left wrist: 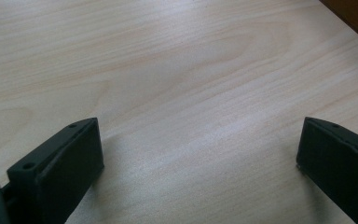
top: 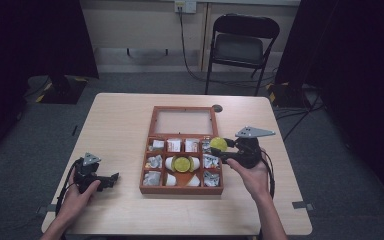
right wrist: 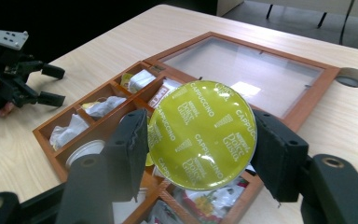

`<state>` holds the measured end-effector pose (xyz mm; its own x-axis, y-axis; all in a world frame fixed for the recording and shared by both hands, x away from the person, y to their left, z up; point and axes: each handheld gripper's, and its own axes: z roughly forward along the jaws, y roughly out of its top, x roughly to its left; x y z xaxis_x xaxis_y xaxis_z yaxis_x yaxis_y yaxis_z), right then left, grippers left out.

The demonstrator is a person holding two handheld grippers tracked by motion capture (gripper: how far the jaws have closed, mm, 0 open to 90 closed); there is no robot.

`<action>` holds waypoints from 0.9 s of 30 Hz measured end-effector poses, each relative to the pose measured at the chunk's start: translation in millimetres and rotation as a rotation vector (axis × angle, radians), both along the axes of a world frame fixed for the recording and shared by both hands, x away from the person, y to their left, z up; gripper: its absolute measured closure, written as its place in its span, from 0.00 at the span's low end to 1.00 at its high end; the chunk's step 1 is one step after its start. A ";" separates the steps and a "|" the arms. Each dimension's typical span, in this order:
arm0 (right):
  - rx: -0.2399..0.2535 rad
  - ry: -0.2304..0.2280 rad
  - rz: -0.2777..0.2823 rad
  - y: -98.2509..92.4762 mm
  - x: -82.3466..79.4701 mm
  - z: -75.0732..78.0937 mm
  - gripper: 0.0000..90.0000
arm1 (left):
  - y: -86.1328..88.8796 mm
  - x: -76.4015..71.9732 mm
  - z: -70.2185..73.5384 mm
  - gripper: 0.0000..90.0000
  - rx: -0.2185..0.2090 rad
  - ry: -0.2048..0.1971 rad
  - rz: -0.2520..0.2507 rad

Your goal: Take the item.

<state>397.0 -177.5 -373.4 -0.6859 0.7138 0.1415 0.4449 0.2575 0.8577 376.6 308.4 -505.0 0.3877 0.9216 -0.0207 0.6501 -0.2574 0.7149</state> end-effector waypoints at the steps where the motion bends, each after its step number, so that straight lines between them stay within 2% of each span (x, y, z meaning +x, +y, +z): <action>1: 0.003 -0.002 -0.006 -2.0 0.1 0.7 0.45 | 0.0 0.0 0.0 0.00 -0.001 0.000 0.001; 7: 0.025 -0.005 -0.024 -12.1 0.3 3.3 0.45 | 0.0 0.0 0.0 0.00 0.000 0.000 0.000; 27: 0.030 0.013 -0.113 -41.6 7.3 -2.6 0.45 | -0.1 0.0 0.0 0.00 -0.001 0.000 0.001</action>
